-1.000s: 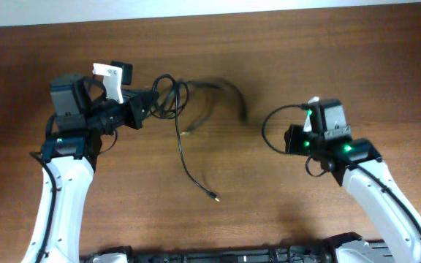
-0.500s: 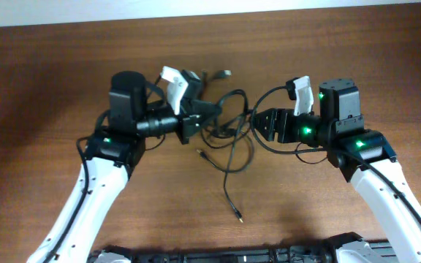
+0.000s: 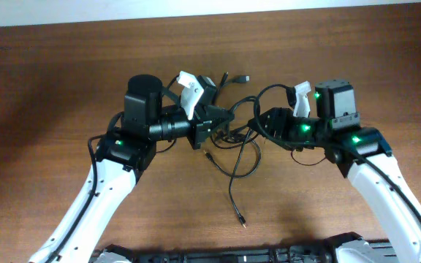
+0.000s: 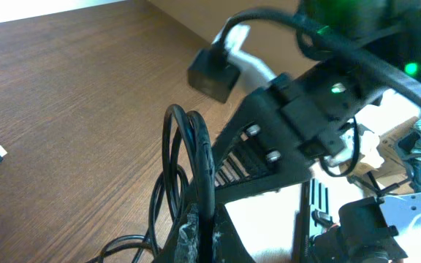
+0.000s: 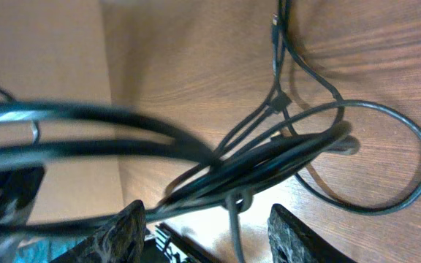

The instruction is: Untangle cables

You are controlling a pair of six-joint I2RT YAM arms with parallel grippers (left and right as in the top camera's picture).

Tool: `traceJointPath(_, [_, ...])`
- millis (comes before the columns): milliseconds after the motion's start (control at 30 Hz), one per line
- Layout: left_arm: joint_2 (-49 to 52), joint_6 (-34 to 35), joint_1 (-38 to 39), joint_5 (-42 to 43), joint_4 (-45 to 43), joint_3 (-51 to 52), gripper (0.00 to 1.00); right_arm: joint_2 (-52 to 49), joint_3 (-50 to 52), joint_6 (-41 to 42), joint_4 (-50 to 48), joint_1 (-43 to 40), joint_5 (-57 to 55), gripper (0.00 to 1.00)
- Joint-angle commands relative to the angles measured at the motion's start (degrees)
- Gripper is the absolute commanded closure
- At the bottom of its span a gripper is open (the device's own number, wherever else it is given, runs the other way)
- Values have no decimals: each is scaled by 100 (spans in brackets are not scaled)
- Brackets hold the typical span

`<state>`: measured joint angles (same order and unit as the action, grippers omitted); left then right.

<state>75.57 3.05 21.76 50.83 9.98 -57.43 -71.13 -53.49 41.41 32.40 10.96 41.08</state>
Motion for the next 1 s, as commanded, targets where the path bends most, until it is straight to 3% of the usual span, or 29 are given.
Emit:
traceJointPath(0, [-138,20,24,302,-46,-81,100,-354,-94,267,-39,-4,66,53])
traceJointPath(33, [-138,17,26,302,-26,-81,100,-463,-94,264,-125,-4,116,60])
traceJointPath(67, [-138,17,28,299,15,-81,100,-529,-94,264,-164,-4,120,75])
traceJointPath(133, [-138,17,26,297,37,-79,100,-544,-94,262,-188,-9,92,89])
traceJointPath(367, [-138,9,22,70,214,-79,100,-544,-94,203,-168,-9,-457,96])
traceJointPath(467, [-138,-7,22,-1335,605,-79,100,-544,-94,-50,96,-11,-1279,96])
traceJointPath(600, [-138,-7,20,-2441,988,-79,100,-544,-94,-66,970,-11,-3303,96])
traceJointPath(700, [-138,-4,20,-3864,1412,-79,100,-544,-94,-63,1515,-11,-4739,96])
traceJointPath(800, [-138,70,20,-4603,1626,-81,100,-544,-94,-59,1801,-11,-5541,96])
traceJointPath(967, [-138,83,-2,-4728,1626,-81,100,-544,-94,-39,2118,-22,-6489,96])
